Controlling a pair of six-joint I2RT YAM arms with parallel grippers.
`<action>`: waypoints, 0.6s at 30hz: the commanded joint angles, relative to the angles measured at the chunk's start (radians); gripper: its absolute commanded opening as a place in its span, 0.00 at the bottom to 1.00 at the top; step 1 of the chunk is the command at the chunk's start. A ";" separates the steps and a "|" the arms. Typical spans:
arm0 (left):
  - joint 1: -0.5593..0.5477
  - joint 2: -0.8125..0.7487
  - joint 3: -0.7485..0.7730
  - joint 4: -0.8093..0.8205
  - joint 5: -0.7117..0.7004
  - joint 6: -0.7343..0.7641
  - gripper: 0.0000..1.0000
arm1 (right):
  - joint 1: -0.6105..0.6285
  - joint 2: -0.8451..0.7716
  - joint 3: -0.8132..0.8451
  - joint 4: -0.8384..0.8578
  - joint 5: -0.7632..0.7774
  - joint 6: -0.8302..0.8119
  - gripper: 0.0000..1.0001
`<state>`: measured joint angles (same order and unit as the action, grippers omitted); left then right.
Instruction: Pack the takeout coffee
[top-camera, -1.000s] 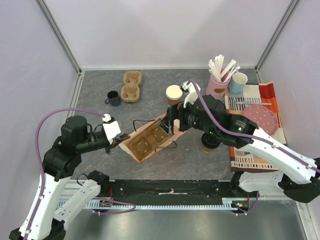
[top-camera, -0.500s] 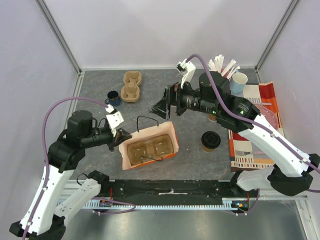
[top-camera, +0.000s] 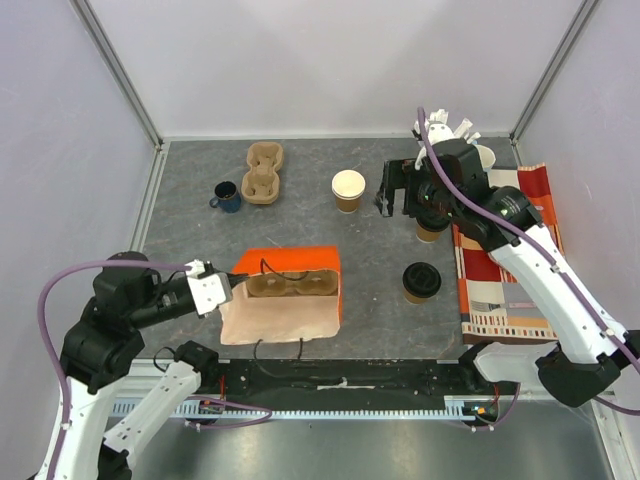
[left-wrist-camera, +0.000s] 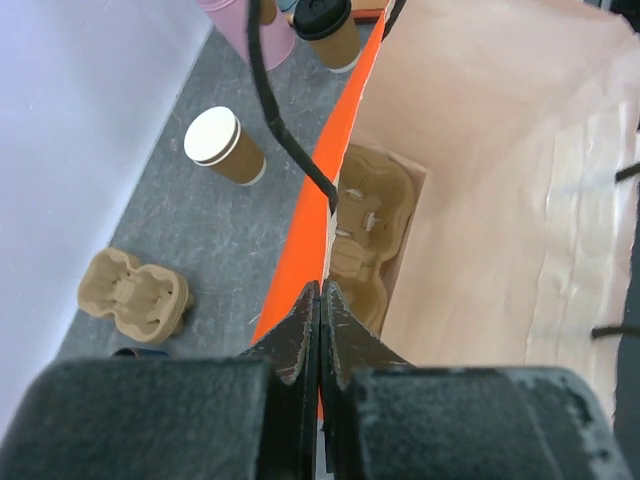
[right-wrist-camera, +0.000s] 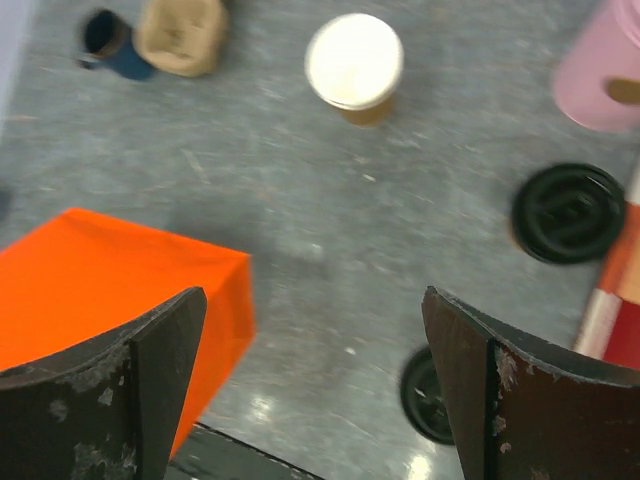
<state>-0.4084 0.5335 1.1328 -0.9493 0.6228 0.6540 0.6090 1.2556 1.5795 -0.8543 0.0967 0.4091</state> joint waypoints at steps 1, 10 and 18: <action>-0.003 -0.012 0.027 -0.020 0.049 0.125 0.02 | -0.055 0.001 -0.039 -0.137 0.113 -0.105 0.97; -0.003 0.075 0.058 -0.031 0.054 -0.054 0.02 | -0.259 0.103 -0.059 -0.215 0.034 -0.311 0.86; -0.003 0.148 0.039 -0.037 0.152 -0.243 0.02 | -0.310 0.298 0.033 -0.181 -0.011 -0.625 0.74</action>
<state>-0.4084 0.6621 1.1641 -1.0012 0.6865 0.5465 0.3222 1.4971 1.5311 -1.0531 0.1257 -0.0200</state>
